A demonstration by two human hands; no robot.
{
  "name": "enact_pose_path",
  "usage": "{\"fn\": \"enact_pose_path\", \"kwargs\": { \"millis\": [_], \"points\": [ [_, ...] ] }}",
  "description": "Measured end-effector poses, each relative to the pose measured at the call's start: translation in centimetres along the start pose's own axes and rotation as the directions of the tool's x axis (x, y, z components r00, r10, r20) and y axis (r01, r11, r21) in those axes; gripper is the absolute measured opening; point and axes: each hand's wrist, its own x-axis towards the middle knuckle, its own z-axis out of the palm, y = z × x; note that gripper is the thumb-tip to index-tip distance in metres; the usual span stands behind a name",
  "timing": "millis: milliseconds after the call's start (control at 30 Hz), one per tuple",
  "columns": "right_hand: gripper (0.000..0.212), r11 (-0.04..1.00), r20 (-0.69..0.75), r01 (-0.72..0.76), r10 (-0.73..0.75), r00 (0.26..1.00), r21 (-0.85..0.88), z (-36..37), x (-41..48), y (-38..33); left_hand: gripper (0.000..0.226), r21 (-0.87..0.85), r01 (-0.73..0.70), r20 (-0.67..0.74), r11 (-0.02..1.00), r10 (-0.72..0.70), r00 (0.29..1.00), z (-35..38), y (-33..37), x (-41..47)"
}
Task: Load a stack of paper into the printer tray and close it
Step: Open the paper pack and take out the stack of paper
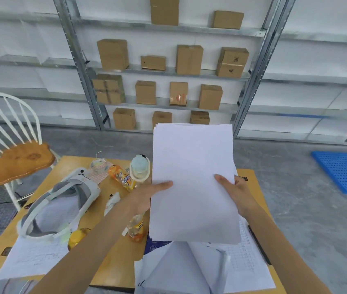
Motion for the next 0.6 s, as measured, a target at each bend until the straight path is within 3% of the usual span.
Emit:
{"fn": "enact_pose_path", "kwargs": {
  "millis": [133, 233, 367, 467, 600],
  "points": [
    [0.020, 0.999, -0.017, -0.008, 0.007, 1.000, -0.047, 1.0, 0.6, -0.5, 0.017, 0.033, 0.020, -0.038, 0.999, -0.019, 0.999, -0.7, 0.2, -0.6],
    [0.019, 0.996, -0.027, 0.002, -0.004, 1.000, -0.087, 1.8, 1.2, -0.9, 0.015, 0.221, -0.038, -0.181, 0.975, 0.079, 0.980, -0.4, 0.6, -1.3],
    [0.008, 0.994, 0.007, 0.046, -0.045, 0.999, -0.096, 3.6, 1.4, -1.9, 0.010, 0.418, -0.110, -0.254, 0.902, 0.232, 0.939, -0.4, 1.1, -2.1],
    [0.011, 0.995, 0.066, 0.062, -0.057, 0.996, -0.072, 5.2, 1.5, -3.0, 0.012, 0.404, -0.168, -0.329, 0.899, 0.314, 0.891, -1.0, 1.5, -3.2],
    [0.007, 0.999, 0.217, 0.036, -0.034, 0.976, -0.004, 7.7, 1.9, -4.2, 0.027, 0.265, -0.193, -0.468, 0.945, 0.301, 0.831, -2.9, 2.2, -5.7]
  ]
}}
